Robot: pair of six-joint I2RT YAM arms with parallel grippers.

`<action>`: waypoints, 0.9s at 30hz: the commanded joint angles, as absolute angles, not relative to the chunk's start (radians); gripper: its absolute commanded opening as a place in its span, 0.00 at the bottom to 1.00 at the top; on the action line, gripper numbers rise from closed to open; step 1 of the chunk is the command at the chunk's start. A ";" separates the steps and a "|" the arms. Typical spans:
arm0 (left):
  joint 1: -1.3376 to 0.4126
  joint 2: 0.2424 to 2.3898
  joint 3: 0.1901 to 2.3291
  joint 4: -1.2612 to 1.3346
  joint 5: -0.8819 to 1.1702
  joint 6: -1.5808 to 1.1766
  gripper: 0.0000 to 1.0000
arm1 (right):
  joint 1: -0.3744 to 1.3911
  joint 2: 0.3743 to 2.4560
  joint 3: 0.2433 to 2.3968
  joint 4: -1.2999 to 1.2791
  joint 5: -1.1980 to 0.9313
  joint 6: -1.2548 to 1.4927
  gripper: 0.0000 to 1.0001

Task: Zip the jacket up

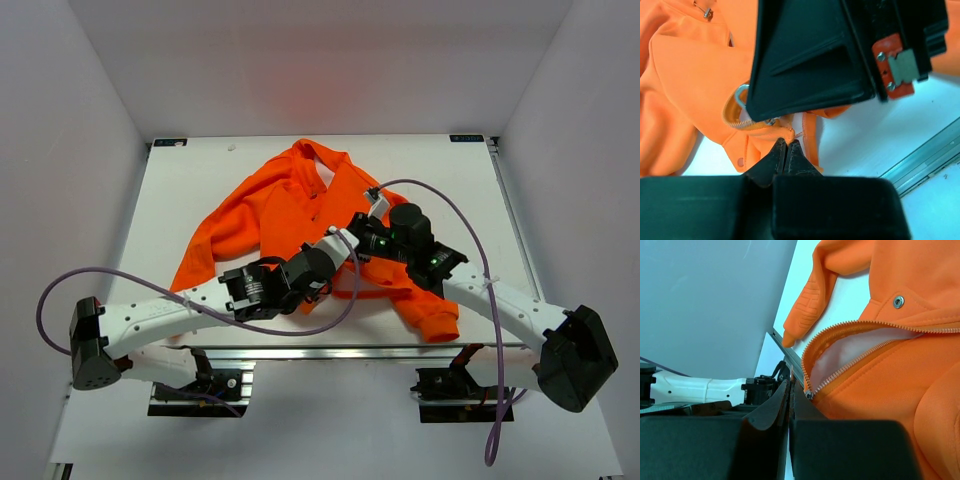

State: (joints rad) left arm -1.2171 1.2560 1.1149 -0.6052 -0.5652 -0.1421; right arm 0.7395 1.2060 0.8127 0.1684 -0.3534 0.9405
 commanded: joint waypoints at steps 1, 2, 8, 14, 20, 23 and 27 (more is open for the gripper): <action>-1.223 1.174 1.094 -0.543 -0.557 -0.111 0.00 | 0.739 1.184 0.810 0.220 -0.371 0.937 0.00; -1.223 1.145 1.091 -0.538 -0.540 -0.107 0.00 | 0.739 1.186 0.818 0.206 -0.359 0.924 0.00; -1.223 1.011 1.115 -0.561 -0.382 -0.083 0.00 | 0.738 1.175 0.819 0.218 -0.244 0.677 0.00; -1.223 0.887 1.127 -0.604 -0.301 -0.094 0.00 | 0.736 1.101 0.735 0.385 -0.207 0.580 0.00; -1.223 0.871 1.150 -0.680 -0.227 -0.141 0.00 | 0.736 1.132 0.762 0.382 -0.023 0.507 0.00; -1.223 0.853 1.138 -0.693 -0.198 -0.170 0.00 | 0.729 1.195 0.830 0.380 0.079 0.450 0.00; -1.221 0.830 1.106 -0.721 -0.164 -0.236 0.00 | 0.657 1.363 0.940 0.387 0.124 0.387 0.00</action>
